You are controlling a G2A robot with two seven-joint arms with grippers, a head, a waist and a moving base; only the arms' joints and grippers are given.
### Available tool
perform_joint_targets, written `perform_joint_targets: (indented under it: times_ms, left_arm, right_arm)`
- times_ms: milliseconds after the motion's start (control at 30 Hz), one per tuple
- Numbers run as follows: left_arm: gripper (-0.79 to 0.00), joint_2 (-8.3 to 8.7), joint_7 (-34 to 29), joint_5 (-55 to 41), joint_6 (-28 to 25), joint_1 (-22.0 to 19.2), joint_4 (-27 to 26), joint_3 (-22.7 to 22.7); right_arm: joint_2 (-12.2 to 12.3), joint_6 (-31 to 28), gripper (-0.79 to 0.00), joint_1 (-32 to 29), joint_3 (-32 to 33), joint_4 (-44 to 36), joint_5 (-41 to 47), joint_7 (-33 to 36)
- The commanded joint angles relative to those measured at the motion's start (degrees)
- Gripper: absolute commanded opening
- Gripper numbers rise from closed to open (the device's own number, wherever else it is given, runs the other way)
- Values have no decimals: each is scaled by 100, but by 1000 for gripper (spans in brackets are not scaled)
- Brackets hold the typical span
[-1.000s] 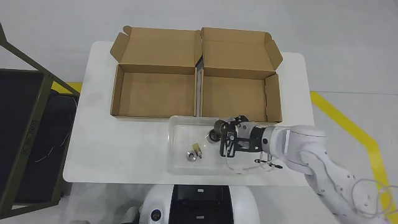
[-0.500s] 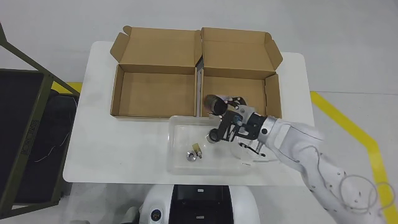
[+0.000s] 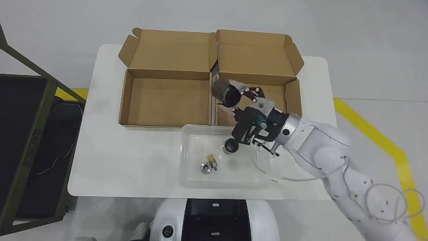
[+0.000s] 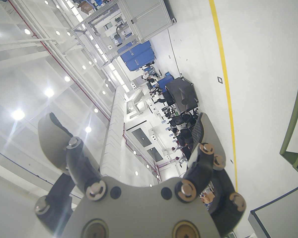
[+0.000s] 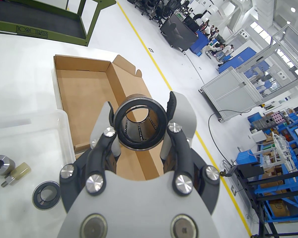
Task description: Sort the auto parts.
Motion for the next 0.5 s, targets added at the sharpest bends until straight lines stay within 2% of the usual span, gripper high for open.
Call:
perform_joint_targets:
  times_ms: [0,467]
  left_arm:
    - [0,0,0,0,0,0,0,0]
    - [0,0,0,0,0,0,0,0]
  right_arm:
    - [-12,-5,-785,17,-2,-13,-6,-32]
    - [-62,-109,-785,-57,98,-78,198,-427]
